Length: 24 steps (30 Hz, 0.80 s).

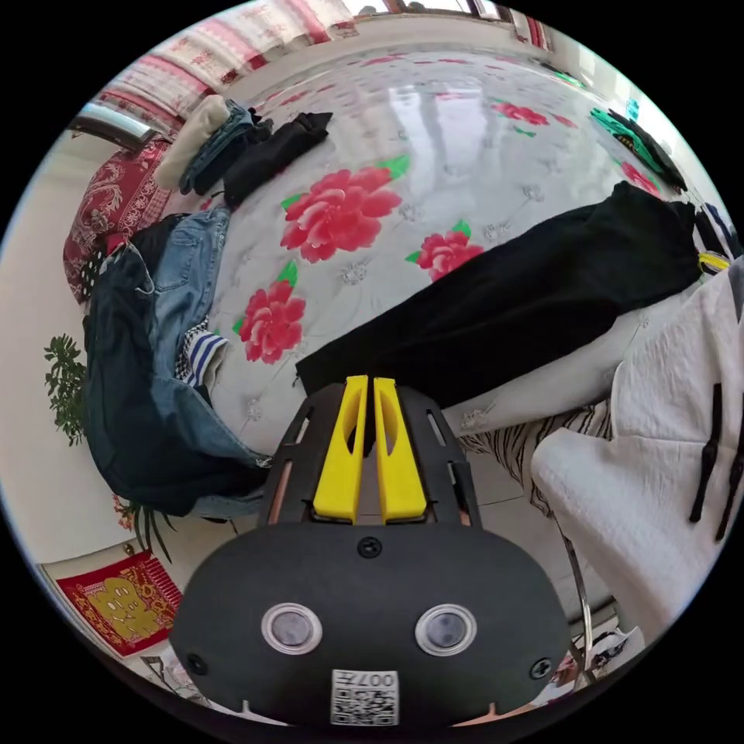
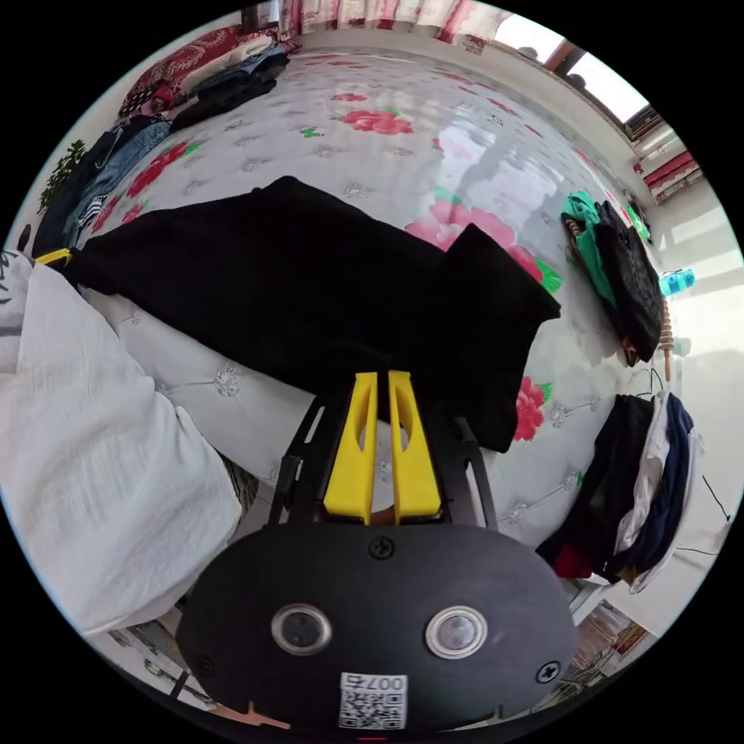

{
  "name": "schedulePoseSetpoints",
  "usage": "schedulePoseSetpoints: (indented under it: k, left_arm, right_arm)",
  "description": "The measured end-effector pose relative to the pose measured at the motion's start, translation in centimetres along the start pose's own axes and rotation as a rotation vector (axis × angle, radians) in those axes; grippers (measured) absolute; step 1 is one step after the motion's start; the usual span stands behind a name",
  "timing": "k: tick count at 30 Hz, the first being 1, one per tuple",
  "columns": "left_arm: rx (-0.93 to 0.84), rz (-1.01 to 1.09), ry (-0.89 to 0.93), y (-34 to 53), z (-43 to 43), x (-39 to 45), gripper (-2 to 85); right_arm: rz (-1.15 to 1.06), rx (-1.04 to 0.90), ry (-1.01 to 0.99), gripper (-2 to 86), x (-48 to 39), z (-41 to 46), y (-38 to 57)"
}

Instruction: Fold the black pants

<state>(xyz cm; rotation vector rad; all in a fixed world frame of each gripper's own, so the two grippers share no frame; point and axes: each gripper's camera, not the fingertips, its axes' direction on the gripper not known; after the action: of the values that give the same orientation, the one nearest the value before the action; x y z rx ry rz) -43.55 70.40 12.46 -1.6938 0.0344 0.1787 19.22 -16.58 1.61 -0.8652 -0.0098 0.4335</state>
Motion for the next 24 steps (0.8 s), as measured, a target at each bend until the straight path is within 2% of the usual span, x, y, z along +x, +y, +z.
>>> schedulePoseSetpoints:
  k: [3, 7, 13, 16, 19, 22, 24]
  left_arm:
    - [0.044, 0.032, -0.051, 0.1, -1.3, 1.0, -0.9]
    - [0.087, 0.055, -0.083, 0.0, -2.6, 0.6, -0.8]
    - [0.089, 0.006, -0.064, 0.6, -2.3, 0.1, -0.7]
    - [0.085, 0.001, -0.065, 0.7, -2.4, 0.0, -0.7]
    - [0.086, 0.004, -0.08, 0.5, -3.0, -0.6, -0.8]
    - [0.102, -0.004, -0.085, 0.4, -4.1, -1.8, -0.7]
    - [0.107, -0.012, -0.08, 0.4, -4.7, -2.6, -0.6]
  right_arm:
    - [0.008, 0.033, -0.011, 1.0, 0.9, -0.8, 0.8]
    - [0.087, 0.077, -0.147, 3.0, 4.5, -2.6, 1.3]
    - [0.398, 0.326, -0.317, 8.6, 11.4, -7.0, 5.1]
    - [0.531, 0.402, -0.336, 11.1, 13.3, -7.5, 5.5]
    - [0.677, 0.306, -0.306, 11.4, 14.8, -5.5, 3.7]
    - [0.82, 0.212, -0.278, 7.6, 17.5, -2.8, 3.4]
    - [0.881, 0.219, -0.284, 4.8, 19.1, -2.3, 4.5]
